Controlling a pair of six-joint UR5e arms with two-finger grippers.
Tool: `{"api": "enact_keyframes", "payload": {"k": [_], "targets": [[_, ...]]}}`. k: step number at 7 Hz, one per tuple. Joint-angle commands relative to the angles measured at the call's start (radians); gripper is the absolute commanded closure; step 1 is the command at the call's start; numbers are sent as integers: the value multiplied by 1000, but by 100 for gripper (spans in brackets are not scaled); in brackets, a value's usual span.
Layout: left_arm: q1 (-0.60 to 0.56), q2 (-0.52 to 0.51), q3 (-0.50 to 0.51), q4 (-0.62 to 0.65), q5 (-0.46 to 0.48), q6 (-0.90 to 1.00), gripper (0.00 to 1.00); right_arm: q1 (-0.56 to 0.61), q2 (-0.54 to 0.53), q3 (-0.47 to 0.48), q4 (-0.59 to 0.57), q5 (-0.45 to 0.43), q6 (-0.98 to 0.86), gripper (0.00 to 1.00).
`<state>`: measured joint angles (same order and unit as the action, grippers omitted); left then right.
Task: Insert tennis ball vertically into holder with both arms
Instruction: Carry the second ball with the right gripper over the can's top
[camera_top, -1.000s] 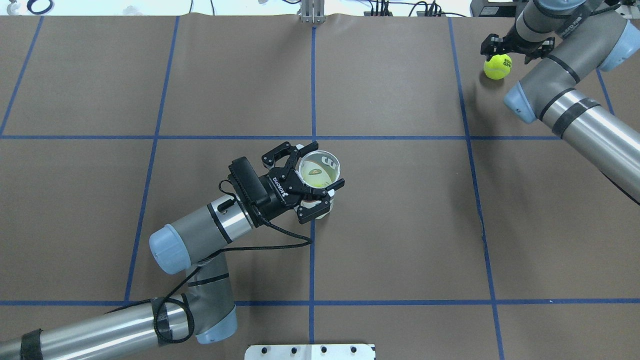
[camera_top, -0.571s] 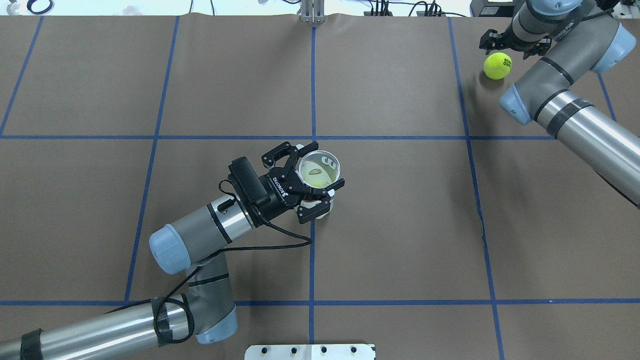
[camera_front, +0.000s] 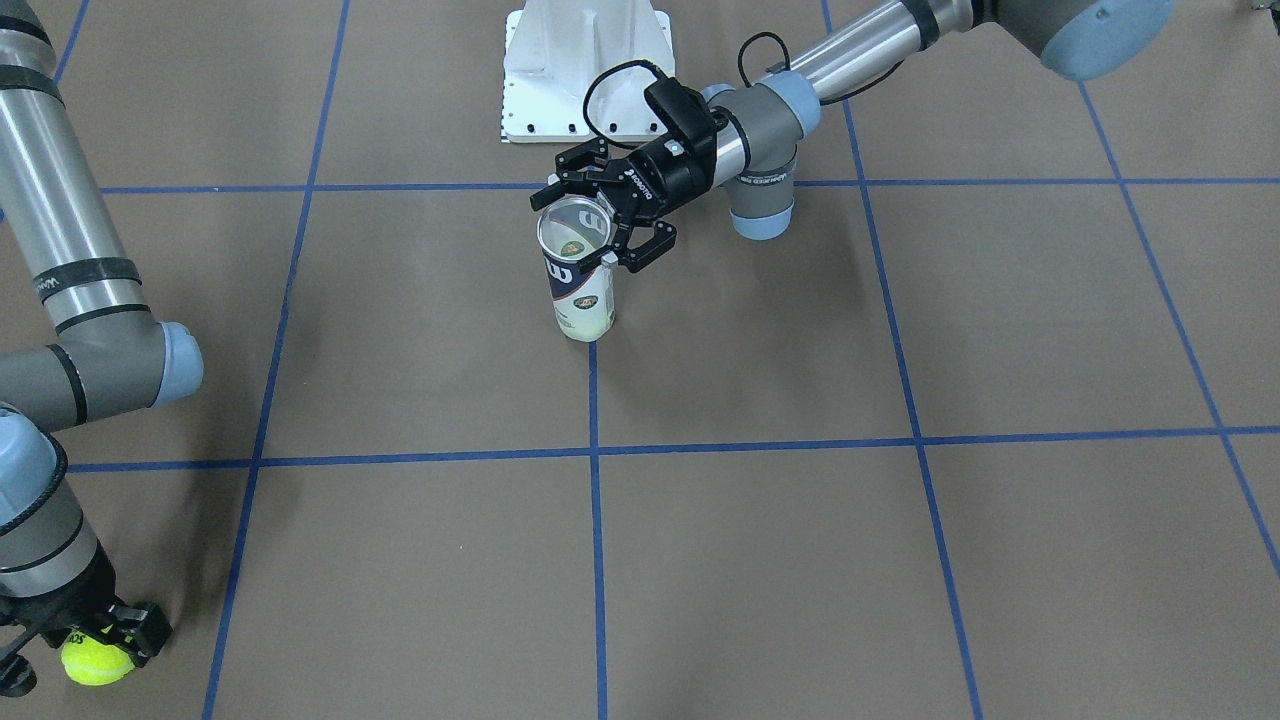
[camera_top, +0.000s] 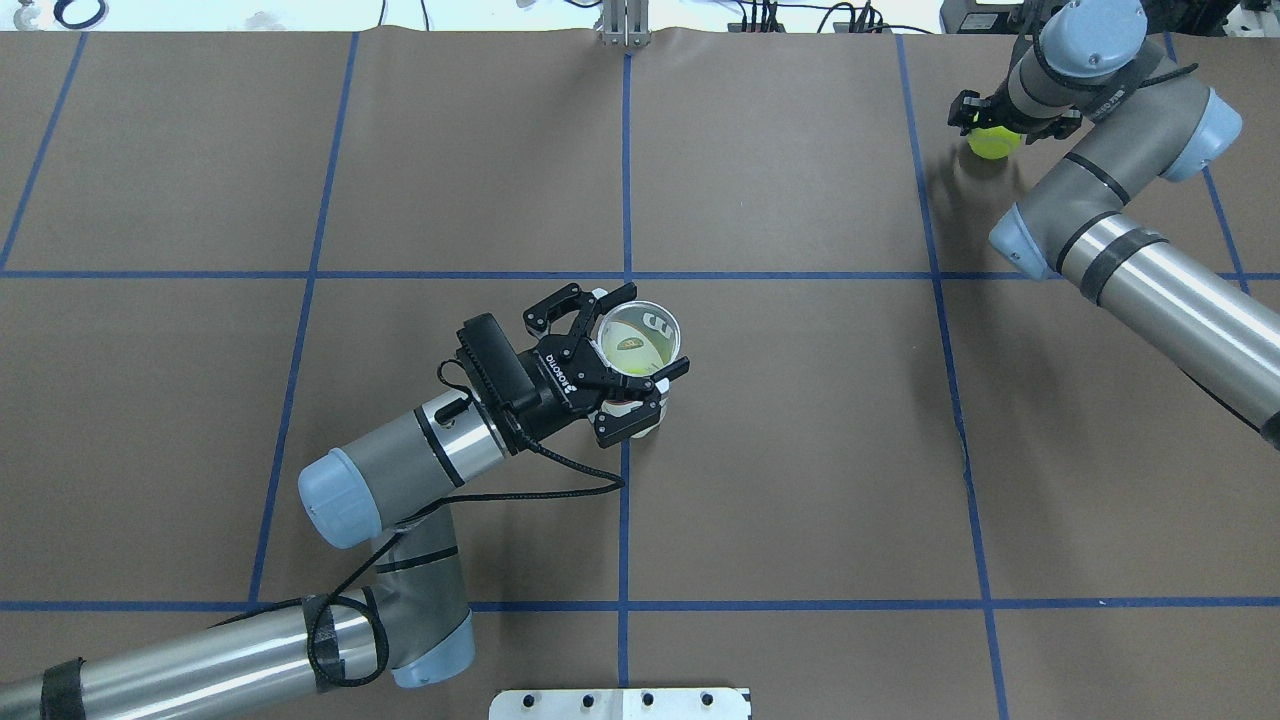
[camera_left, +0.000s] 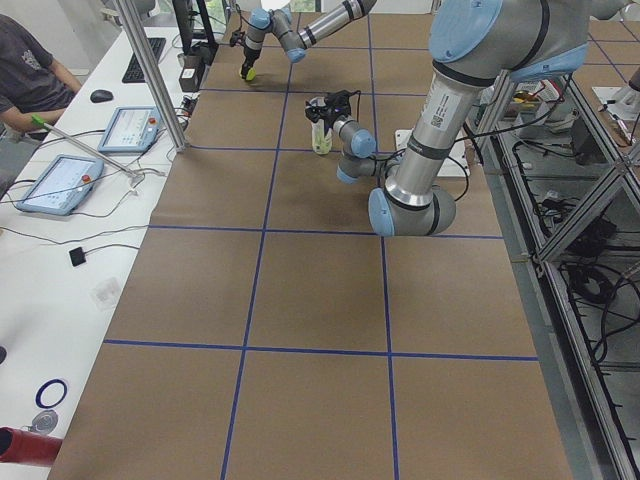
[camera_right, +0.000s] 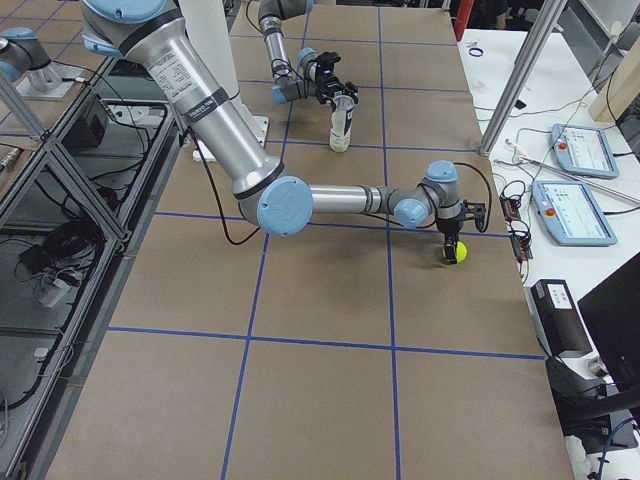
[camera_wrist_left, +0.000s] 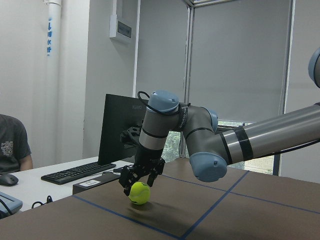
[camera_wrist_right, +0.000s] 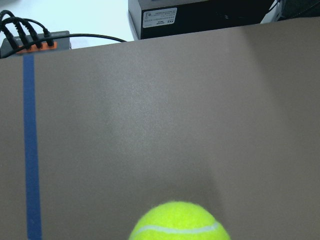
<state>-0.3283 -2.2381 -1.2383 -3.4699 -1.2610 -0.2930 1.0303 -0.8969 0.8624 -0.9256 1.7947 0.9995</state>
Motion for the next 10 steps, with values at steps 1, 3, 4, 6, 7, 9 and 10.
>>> {"api": "enact_keyframes", "payload": {"k": [1,3,4,6,7,9,10], "targets": [[0,0,0,0,0,0,5,-3,-2,-3,2,-3,-5,100],[3,-6,0,2,0,0,5,17,-75,302,-148,94,-6,100],[5,-8,2,2,0,0,5,14,-132,621,-425,127,5,100],[5,-8,2,2,0,0,5,-140,-117,1023,-749,213,274,100],[5,-8,2,2,2,0,5,-210,-81,1082,-754,239,404,100],[5,-8,3,2,0,0,5,-317,19,1087,-759,261,509,100],[6,-8,3,2,2,0,5,-346,44,1078,-759,259,511,100]]}}
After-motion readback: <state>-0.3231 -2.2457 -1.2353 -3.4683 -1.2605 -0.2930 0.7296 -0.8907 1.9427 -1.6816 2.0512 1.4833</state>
